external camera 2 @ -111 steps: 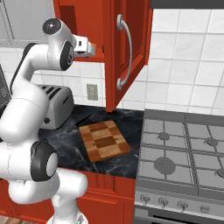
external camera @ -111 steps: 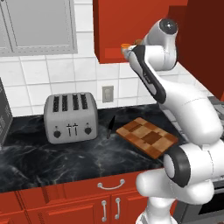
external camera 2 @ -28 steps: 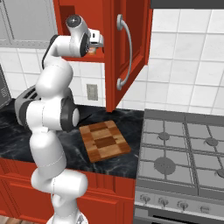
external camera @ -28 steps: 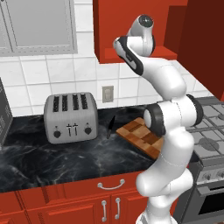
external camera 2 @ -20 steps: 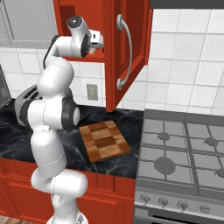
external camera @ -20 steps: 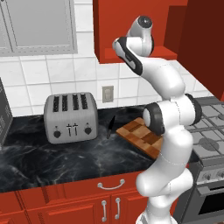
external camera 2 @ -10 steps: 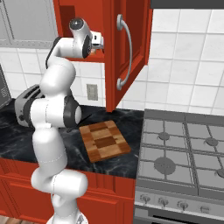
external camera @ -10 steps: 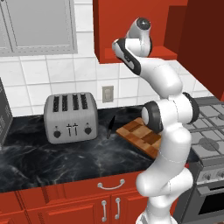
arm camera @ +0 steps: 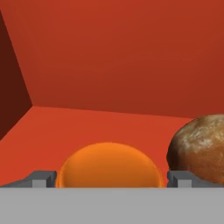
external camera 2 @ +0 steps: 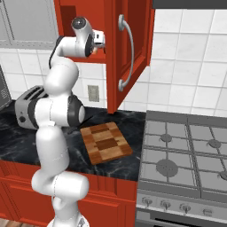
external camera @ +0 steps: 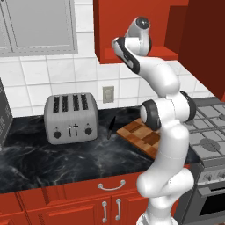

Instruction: Pick the bread, place it on the cutting board, pick the jam, place it on the counter, and close the cabinet.

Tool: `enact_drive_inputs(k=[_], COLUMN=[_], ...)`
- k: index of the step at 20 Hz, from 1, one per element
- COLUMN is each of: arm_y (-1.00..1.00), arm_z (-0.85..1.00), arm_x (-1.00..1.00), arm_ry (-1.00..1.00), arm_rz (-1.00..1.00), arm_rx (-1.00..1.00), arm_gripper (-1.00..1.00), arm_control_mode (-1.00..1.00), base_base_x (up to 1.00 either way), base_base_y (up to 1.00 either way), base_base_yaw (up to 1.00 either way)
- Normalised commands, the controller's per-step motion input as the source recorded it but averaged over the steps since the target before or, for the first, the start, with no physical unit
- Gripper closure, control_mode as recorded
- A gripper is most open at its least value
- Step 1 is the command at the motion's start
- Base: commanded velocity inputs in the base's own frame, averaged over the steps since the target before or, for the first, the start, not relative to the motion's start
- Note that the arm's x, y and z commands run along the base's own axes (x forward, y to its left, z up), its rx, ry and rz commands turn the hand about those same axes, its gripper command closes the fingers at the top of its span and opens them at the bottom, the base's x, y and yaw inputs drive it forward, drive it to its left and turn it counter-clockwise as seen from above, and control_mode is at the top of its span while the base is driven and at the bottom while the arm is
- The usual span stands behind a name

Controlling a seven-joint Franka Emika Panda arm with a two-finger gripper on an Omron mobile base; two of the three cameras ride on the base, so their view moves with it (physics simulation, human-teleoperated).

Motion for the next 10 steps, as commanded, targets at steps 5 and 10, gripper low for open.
enact_drive_inputs(k=[5,10], arm_y=[0.0,0.05], arm_z=[0.0,0.0], arm_x=[0.16,0.1], arm_ry=[0.0,0.02], arm_rz=[0.0,0.0], arm_rx=[0.0,0.0], arm_gripper=[-1.0,1.0], arm_control_mode=[-1.0,-1.0], base_base_x=[0.0,0.0], base_base_y=[0.0,0.0], base_base_yaw=[0.0,0.0])
